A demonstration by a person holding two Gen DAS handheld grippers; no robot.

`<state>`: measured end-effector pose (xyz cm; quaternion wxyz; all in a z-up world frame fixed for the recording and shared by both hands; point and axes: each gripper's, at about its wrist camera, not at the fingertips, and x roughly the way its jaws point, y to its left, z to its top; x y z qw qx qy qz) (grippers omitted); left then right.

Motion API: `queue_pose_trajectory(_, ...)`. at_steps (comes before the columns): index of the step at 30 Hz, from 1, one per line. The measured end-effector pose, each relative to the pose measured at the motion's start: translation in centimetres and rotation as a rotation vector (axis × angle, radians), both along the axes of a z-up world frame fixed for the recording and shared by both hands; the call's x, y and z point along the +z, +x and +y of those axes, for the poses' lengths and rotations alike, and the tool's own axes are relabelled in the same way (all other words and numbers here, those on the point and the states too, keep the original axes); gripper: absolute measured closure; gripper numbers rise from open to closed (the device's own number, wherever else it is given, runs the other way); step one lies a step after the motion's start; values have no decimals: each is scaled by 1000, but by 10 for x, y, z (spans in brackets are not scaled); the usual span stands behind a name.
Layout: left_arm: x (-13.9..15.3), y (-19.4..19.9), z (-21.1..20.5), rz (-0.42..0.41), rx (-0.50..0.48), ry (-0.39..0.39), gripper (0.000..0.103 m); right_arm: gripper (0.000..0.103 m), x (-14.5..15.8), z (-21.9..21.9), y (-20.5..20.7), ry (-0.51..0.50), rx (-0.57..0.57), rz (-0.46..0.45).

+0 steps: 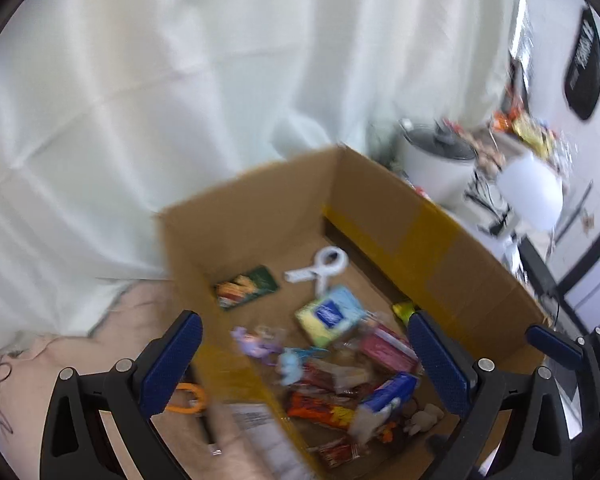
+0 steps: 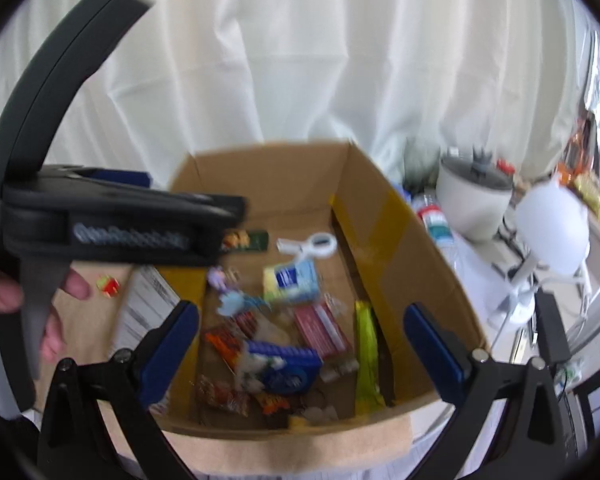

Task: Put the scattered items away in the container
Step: 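Move both open tools back over the remaining pile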

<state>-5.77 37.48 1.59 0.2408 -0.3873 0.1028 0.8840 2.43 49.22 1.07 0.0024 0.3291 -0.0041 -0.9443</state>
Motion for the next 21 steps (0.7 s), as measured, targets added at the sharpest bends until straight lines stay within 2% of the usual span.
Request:
queue_pose_trajectory(3,21,-4,-56,59,79,-1,0,0,27,-22,8,-15,27,100)
queue_pose_trajectory(5,25,-10,-100,61,145,1,0,0,44,-41,12,-20,52,148)
queue_pose_trajectory(8,15,-22,-161,42,255,-35,0,0,62,-78,13,-15,105,208)
queue_pose_trajectory(11,-4,-27,-206,23,334,-97,0,0,69,-118,9,-29,189,223)
queue_pose_trajectory(16,-43,-26,-268,-45,391,-94,0,0,51,-172,-8,-75,282,168)
queue_pose_trajectory(21,-82,-23,-296,-86,386,-104,0,1,2,-206,-24,-71,302,77)
